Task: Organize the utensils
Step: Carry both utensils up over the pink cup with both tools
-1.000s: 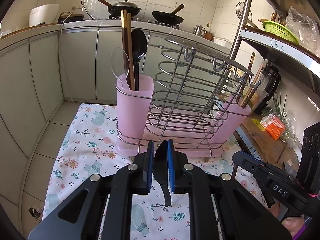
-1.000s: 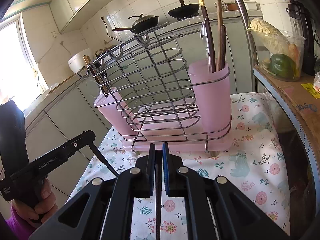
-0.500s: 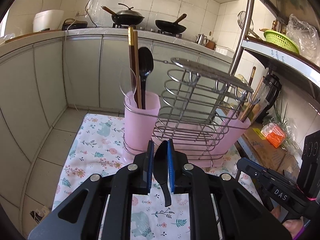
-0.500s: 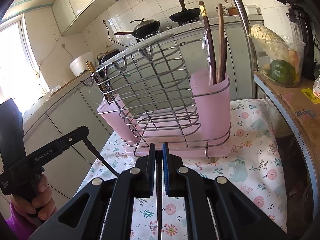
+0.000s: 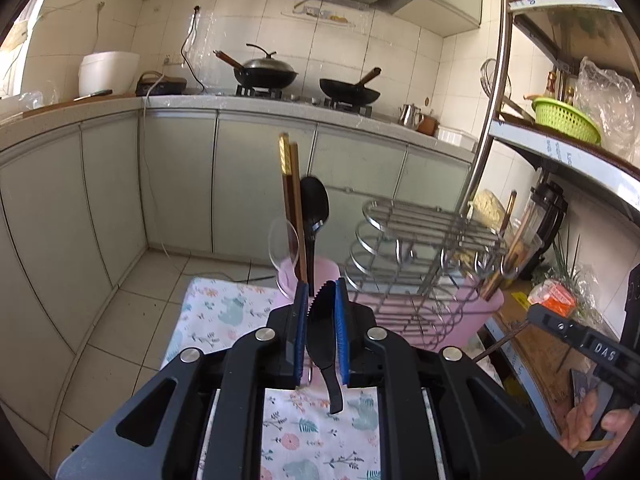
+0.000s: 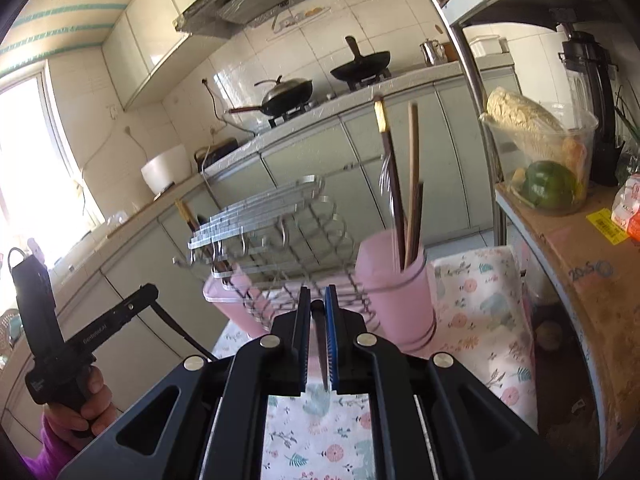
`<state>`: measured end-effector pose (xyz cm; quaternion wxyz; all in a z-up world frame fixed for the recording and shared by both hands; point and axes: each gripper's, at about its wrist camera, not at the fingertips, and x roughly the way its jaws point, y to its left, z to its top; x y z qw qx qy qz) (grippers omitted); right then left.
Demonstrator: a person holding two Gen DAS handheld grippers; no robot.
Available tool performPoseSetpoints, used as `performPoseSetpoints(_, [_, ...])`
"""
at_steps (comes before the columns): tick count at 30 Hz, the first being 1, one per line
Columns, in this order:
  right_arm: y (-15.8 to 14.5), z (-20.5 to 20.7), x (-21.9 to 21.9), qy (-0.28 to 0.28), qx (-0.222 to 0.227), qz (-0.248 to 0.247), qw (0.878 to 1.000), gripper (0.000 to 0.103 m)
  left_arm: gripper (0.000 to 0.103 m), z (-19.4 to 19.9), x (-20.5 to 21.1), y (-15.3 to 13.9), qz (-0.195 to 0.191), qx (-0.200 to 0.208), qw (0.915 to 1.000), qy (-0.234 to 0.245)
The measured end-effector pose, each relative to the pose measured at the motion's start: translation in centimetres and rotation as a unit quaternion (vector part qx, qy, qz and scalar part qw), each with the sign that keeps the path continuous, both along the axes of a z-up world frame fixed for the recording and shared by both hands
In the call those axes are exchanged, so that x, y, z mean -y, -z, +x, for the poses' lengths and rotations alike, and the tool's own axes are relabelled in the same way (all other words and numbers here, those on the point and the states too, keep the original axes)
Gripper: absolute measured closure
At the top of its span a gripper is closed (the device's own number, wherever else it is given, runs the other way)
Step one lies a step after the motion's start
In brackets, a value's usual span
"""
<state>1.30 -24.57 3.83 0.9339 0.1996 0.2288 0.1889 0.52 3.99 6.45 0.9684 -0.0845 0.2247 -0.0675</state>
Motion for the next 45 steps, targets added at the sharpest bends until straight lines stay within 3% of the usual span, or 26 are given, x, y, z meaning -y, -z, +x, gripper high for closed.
performPoseSetpoints(12, [-7.5, 0.5, 3.5, 0.019, 0.047, 0.020, 0.998, 0.096, 0.091, 1.2, -2.4, -5.1, -0.047, 0.036, 0.9982, 0.010])
performPoseSetpoints(24, [-13.9, 1.6, 4.4, 0.079, 0.118, -0.062, 0.988, 0.096, 0.091, 3.0, -3.6, -8.2, -0.063, 0.055, 0.9965, 0.008])
performPoseSetpoints(28, [-13.5, 2.8, 4.2, 0.091, 0.113, -0.087, 0.986, 0.096, 0.091, 3.6, -3.9, -8.8, -0.057, 0.063, 0.9964, -0.001])
performPoseSetpoints(34, [-10.4, 5.3, 3.9, 0.087, 0.069, -0.108, 0.988, 0.096, 0.091, 4.9, -4.0, -8.6, -0.041, 0.063, 0.9970, -0.019])
performPoseSetpoints(39, [-8.3, 6.3, 3.2, 0.078, 0.041, -0.121, 0.989, 0.096, 0.091, 5.5, -3.6, -8.2, -0.003, 0.074, 0.9965, -0.037])
performPoseSetpoints(45, [-5.8, 7.0, 2.5, 0.069, 0.012, -0.123, 0.990, 0.096, 0.091, 6.6, -3.0, -6.6, 0.021, 0.060, 0.9974, -0.035])
